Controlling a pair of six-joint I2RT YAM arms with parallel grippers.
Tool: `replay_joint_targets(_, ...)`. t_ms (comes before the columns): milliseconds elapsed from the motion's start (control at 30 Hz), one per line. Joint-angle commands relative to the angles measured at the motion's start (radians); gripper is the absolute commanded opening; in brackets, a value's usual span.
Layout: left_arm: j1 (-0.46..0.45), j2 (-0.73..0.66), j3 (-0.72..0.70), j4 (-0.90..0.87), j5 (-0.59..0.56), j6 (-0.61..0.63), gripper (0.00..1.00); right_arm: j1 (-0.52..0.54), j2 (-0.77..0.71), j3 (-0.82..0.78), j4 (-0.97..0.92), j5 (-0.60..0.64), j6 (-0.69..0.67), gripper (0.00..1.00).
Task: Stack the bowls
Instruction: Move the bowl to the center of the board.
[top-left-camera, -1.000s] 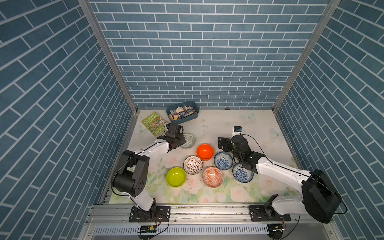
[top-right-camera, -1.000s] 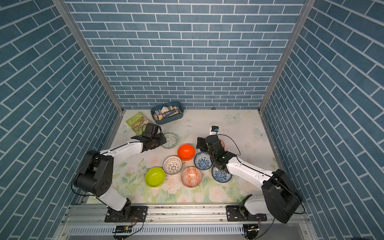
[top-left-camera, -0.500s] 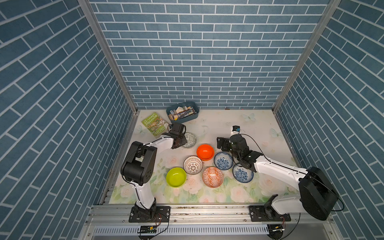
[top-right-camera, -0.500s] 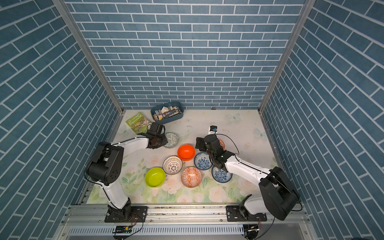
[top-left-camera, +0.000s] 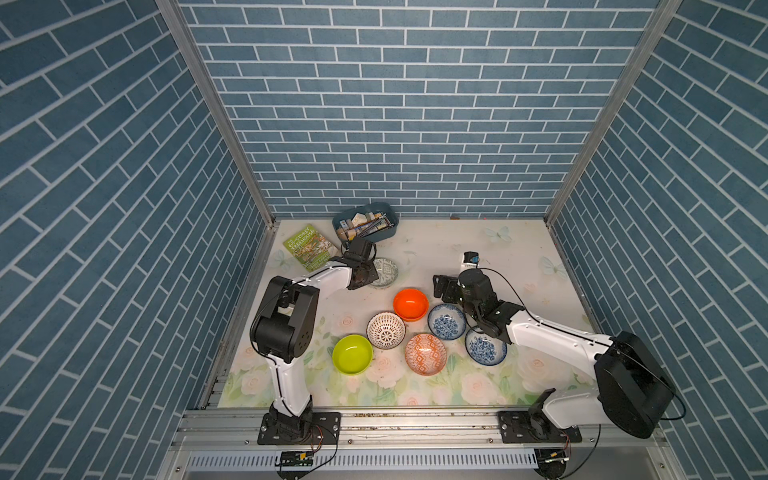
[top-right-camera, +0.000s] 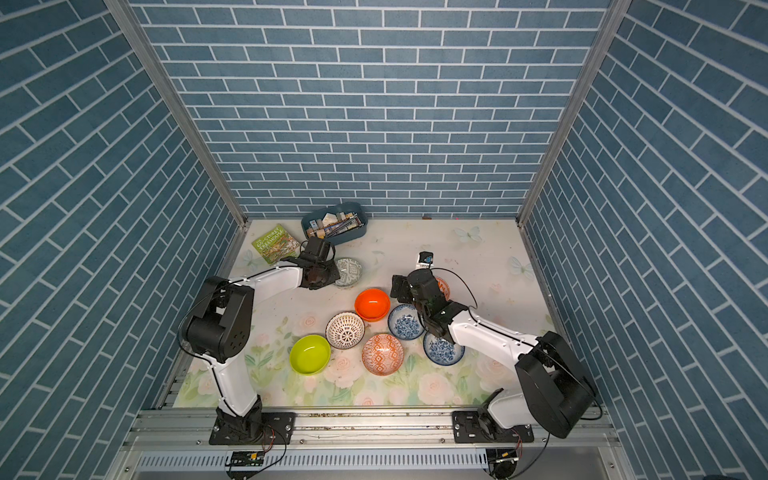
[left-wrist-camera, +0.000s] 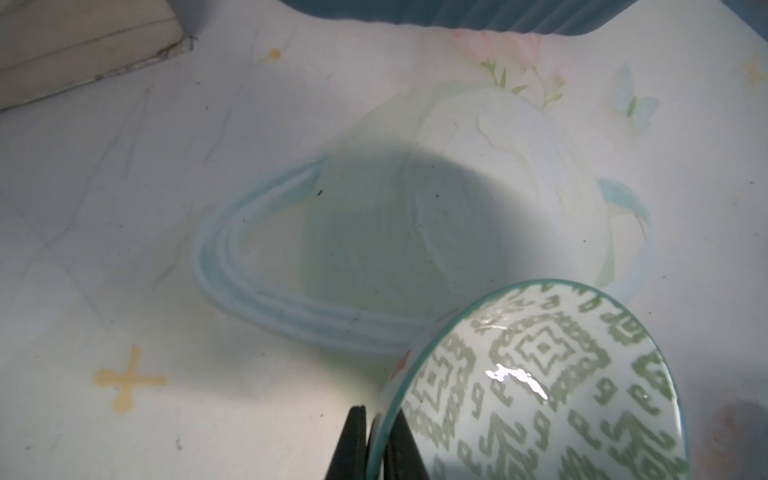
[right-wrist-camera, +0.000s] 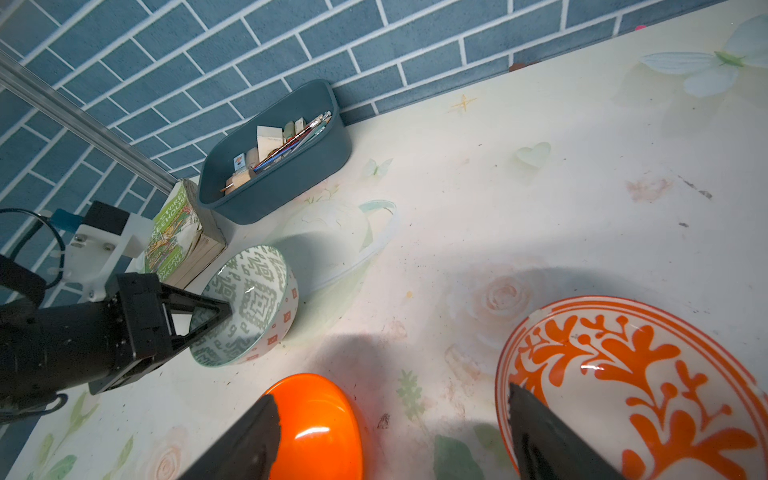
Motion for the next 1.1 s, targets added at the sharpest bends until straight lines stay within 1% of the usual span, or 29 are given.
replay_joint_targets(0,-0.014,-0.006,0.007,0.000,0.018,-0.012,0.00,0.006,0.010,0.029,0.013,-0.002,-0.019,0.88)
replay_joint_targets(67,-0.029,0.002,0.015,0.007,0.016,-0.012,0.00,0.006,0.012,0.030,0.013,-0.003,-0.019,0.88)
replay_joint_targets(167,-0.050,0.036,0.065,-0.021,0.001,-0.013,0.00,0.008,0.015,0.031,0.008,-0.005,-0.019,0.88)
replay_joint_targets(233,-0.059,0.054,0.086,-0.045,-0.024,-0.019,0.00,0.007,0.013,0.031,0.006,-0.003,-0.019,0.87)
replay_joint_targets(300,-0.060,0.056,0.086,-0.059,-0.041,-0.026,0.00,0.008,0.010,0.030,0.008,-0.001,-0.018,0.87)
replay_joint_targets(467,-0.066,0.026,0.035,-0.074,-0.097,-0.037,0.00,0.009,0.010,0.030,0.009,-0.001,-0.019,0.87)
replay_joint_targets(600,-0.064,0.003,-0.014,-0.054,-0.115,-0.041,0.10,0.009,0.008,0.027,0.006,-0.002,-0.019,0.87)
replay_joint_targets(667,-0.065,0.003,-0.020,-0.050,-0.121,-0.040,0.18,0.008,0.003,0.025,0.006,-0.003,-0.019,0.88)
replay_joint_targets(700,-0.064,0.005,-0.020,-0.050,-0.121,-0.040,0.27,0.007,0.002,0.024,0.005,-0.003,-0.019,0.88)
replay_joint_targets(733,-0.064,0.004,-0.019,-0.048,-0.122,-0.039,0.38,0.009,-0.001,0.022,0.005,-0.003,-0.019,0.88)
replay_joint_targets(867,-0.064,-0.015,-0.025,-0.042,-0.127,-0.031,0.89,0.008,-0.012,0.014,0.009,-0.004,-0.019,0.88)
replay_joint_targets(900,-0.065,-0.024,-0.027,-0.042,-0.128,-0.030,0.99,0.008,-0.018,0.010,0.011,-0.002,-0.018,0.88)
replay_joint_targets(1067,-0.065,-0.113,-0.066,-0.063,-0.137,-0.041,1.00,0.008,-0.059,-0.022,0.029,0.003,-0.014,0.88)
